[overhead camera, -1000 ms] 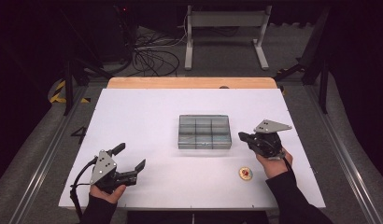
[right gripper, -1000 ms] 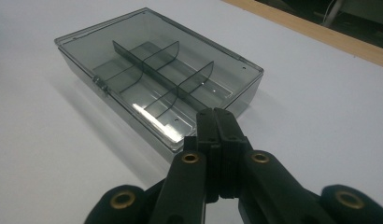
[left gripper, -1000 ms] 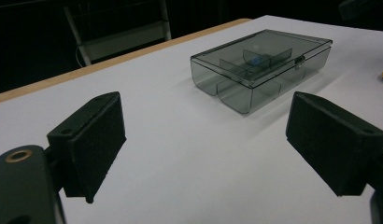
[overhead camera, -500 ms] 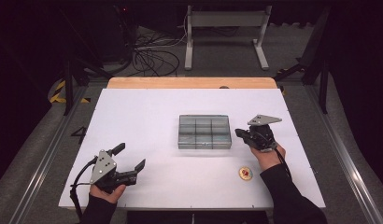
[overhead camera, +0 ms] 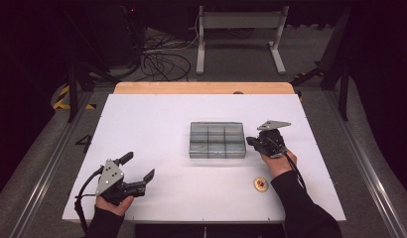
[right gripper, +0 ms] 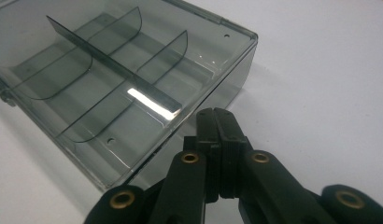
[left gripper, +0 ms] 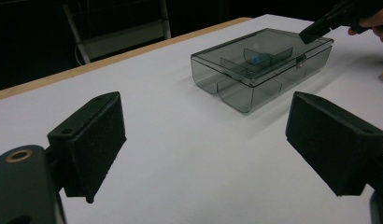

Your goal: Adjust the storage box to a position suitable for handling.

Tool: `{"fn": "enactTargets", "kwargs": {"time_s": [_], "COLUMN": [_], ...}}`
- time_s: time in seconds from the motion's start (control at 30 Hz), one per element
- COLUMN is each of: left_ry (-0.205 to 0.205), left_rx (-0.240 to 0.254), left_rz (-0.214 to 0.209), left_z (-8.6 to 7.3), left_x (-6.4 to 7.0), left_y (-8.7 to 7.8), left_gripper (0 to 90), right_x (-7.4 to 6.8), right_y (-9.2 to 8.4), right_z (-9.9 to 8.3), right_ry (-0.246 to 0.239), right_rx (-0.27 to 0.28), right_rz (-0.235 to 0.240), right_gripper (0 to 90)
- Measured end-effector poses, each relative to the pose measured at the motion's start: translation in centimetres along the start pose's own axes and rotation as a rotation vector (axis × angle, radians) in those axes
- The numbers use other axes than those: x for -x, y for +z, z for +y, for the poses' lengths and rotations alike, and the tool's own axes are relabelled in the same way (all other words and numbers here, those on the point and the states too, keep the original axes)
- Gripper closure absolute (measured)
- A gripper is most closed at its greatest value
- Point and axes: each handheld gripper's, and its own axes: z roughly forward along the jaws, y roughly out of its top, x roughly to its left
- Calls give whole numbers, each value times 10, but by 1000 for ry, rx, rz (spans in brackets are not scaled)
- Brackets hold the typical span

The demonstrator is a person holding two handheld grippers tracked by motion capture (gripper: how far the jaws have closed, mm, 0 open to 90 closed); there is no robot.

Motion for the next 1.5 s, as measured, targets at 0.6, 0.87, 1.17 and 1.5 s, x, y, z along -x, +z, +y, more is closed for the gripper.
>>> {"fn": "enactTargets", "kwargs": {"time_s": [0.6,0.87,1.17,1.5], "left_ry": [0,0,-1,-2], "left_rx": [-8,-9,-10,-9], "left_rz": [-5,-6,-5,-6], "left_z": [0,0,-1,-1], "left_x": [1,0,0,0], "left_y": [1,1,1,1], "left_gripper": [125,125,126,126], "right_x": [-4,-13,-23,-30], "right_y": [9,16,24,32], "right_z": [4,9,16,23], "right_ry": [15,-6,-27,-35], "right_rx": [-47,-40,-37,-30], "right_rz": [-8,22,36,45], "right_gripper": [900,900,900,900]}}
